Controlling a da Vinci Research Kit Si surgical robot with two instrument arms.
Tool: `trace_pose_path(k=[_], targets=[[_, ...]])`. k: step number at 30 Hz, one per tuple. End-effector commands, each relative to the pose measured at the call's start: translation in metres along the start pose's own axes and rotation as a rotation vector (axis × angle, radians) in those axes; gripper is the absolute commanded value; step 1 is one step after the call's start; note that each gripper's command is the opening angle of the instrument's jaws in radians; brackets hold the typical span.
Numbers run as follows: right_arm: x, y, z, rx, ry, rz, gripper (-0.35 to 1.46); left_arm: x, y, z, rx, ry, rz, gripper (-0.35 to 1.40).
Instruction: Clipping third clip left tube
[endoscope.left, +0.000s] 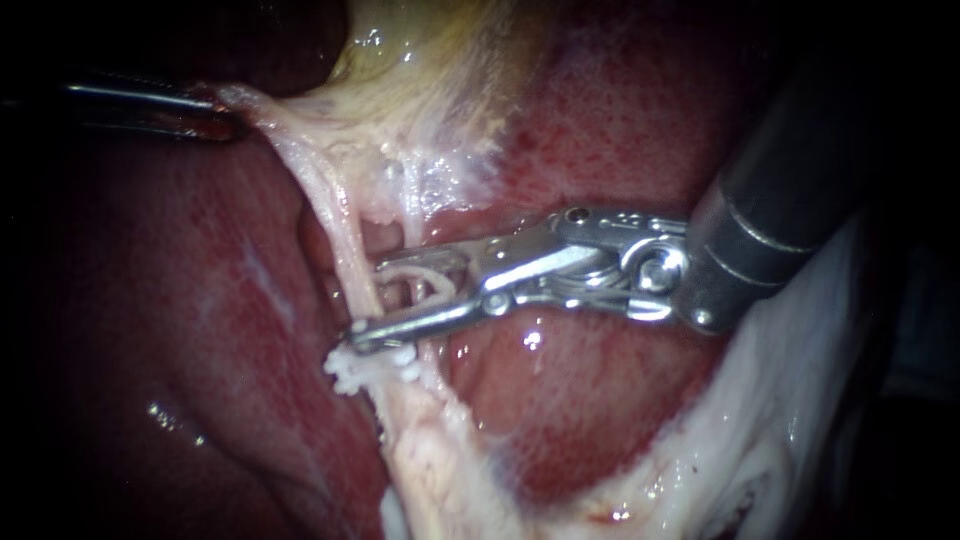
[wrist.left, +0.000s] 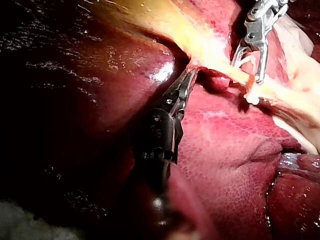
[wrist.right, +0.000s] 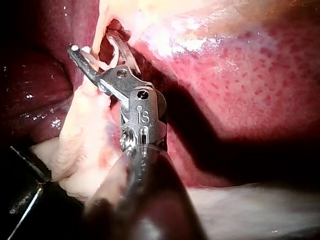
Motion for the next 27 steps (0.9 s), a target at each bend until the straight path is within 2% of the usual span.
trace_pose_path(k=[1, 5, 12, 19, 27], targets=[[0.0001, 0.0000, 0.0002, 0.001, 0.007, -0.001, 0.50, 0.0000, 0.0000, 0.0000, 0.000, 0.000, 0.000, -0.35], [0.0005, 0.0001, 0.0010, 0.002, 0.017, -0.001, 0.50, 0.0000, 0.0000, 0.0001, 0.001, 0.000, 0.000, -0.35], [0.0017, -0.0004, 0.0020, 0.022, 0.069, 0.012, 0.50, 0.0000, 0.0000, 0.0003, 0.002, 0.000, 0.000, -0.35], [0.0051, -0.0028, 0.0018, 0.035, 0.088, 0.029, 0.49, -0.0001, -0.0001, 0.0004, 0.002, 0.000, 0.000, -0.35], [0.0062, -0.0046, 0.0016, 0.045, 0.088, 0.034, 0.37, -0.0001, 0.0000, 0.0005, 0.000, 0.000, 0.000, -0.35]])
